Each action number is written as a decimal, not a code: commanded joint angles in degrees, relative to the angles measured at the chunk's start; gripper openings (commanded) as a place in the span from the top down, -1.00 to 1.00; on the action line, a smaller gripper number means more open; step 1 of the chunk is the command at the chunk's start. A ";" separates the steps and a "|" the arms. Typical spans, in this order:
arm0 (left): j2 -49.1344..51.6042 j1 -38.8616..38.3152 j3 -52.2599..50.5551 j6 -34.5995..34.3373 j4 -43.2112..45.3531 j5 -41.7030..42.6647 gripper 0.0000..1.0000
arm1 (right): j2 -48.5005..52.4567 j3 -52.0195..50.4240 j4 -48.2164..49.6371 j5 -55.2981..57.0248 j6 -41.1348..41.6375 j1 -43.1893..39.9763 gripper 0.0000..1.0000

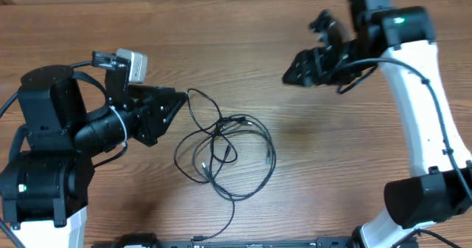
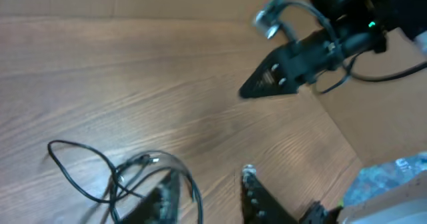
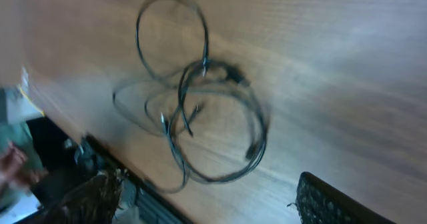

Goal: Untangle cables

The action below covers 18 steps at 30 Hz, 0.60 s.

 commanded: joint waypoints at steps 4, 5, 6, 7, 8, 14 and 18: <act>-0.07 0.20 1.09 0.61 -0.76 0.44 0.27 | -0.15 -9.22 2.54 1.88 -0.52 5.16 -0.58; -0.07 0.20 1.09 0.61 -0.74 0.44 0.26 | -0.15 -11.02 2.97 1.90 -0.61 6.01 -0.54; -0.07 0.20 1.09 0.61 -0.74 0.44 0.25 | -0.15 -12.35 3.15 1.92 -1.20 6.75 -0.53; -0.07 0.20 1.09 0.59 -0.74 0.44 0.25 | -0.15 -13.70 3.50 1.92 -1.70 7.48 -0.53; -0.04 0.20 1.09 0.59 -0.74 0.44 0.25 | -0.15 -15.23 4.26 1.92 -2.05 8.33 -0.51; -0.04 0.17 1.09 0.15 -0.76 1.22 0.24 | -0.15 -22.47 11.13 2.34 -1.79 12.15 -0.46; 0.00 0.17 1.09 -0.15 -0.72 1.44 0.21 | -0.15 -26.43 17.55 7.28 -1.77 15.02 -0.48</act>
